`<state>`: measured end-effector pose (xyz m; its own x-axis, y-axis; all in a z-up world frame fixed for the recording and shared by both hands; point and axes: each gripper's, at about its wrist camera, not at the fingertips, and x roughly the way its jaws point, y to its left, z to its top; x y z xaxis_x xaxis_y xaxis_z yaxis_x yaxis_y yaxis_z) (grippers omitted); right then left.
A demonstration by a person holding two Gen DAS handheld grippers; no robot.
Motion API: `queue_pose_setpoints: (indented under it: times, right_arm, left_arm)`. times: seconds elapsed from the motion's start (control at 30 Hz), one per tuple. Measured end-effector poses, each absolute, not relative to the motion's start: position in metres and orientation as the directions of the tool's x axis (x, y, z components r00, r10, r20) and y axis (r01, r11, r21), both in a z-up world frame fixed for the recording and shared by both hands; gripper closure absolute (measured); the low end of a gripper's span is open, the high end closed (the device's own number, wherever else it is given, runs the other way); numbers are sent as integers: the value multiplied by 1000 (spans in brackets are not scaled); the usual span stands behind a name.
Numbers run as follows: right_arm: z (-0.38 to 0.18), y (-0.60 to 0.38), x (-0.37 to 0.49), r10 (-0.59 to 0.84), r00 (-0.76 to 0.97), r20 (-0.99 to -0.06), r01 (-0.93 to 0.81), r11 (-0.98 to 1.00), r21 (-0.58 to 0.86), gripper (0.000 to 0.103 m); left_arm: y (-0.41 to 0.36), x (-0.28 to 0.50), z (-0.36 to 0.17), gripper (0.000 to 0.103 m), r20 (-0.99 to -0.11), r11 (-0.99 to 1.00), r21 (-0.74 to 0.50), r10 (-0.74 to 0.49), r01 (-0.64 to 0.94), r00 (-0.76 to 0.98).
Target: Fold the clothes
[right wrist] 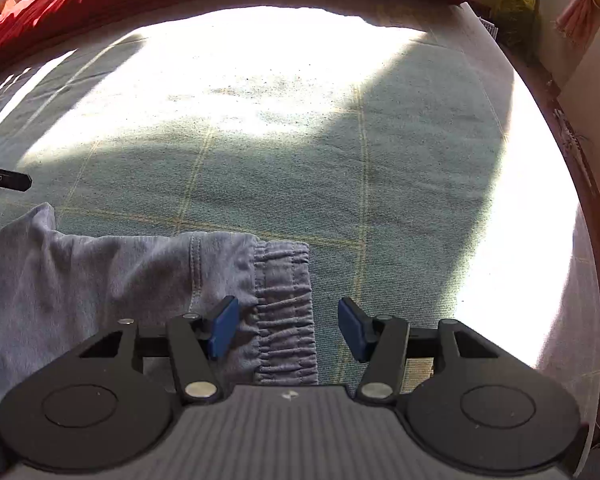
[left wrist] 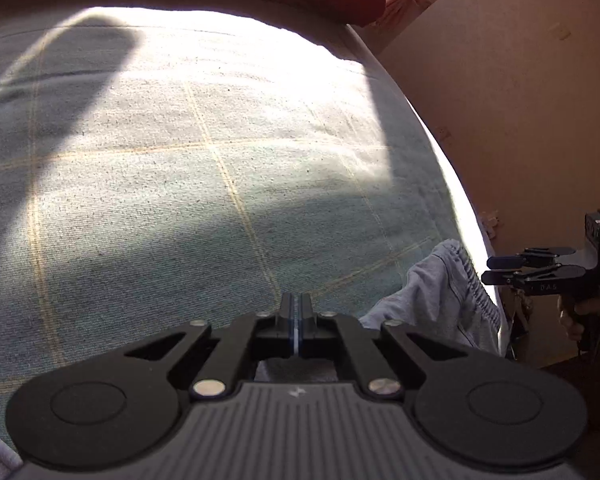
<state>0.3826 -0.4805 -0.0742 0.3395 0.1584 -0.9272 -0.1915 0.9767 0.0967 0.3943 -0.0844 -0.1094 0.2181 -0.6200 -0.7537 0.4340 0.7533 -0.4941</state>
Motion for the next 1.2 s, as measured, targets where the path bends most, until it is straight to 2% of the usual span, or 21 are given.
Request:
queue_pose_setpoints:
  times: [0.13,0.27,0.4,0.67,0.77,0.93,1.07,1.2]
  right_arm:
    - [-82,-517,349,210,317,-925,-59,978,202,43]
    - [-97,-550,304,312,330,-891,85,930,358,41]
    - [-134,-573,267,493,389,-778,239,762,602,39]
    - [-192,-572,250,605,568,-558,247,521,817,36]
    - [-202,-567,260,622,609,-493,217,467,857,31]
    - [-206,-567,268,639,623,-452,188,438,879,31]
    - [-203,-562,248,598,656,-461,196,455,869,32]
    - [-194,-556,265,549,653,-521,168,566,807,34]
  left_arm:
    - [-118,362,-106,103,-781,708,-374,-589,599,209]
    - [-142,345,-102,101,-779,666,-356,-599,655,186]
    - [-165,338,-102,100,-801,632,-345,-583,694,134]
    - [-201,341,-98,99,-829,632,-343,-551,695,93]
    - [-211,342,-101,99,-841,637,-348,-537,688,71]
    - [-225,337,-107,99,-861,622,-335,-508,707,39]
    - [-231,336,-107,99,-860,606,-338,-509,720,25]
    - [-235,335,-109,99,-862,598,-343,-506,724,9]
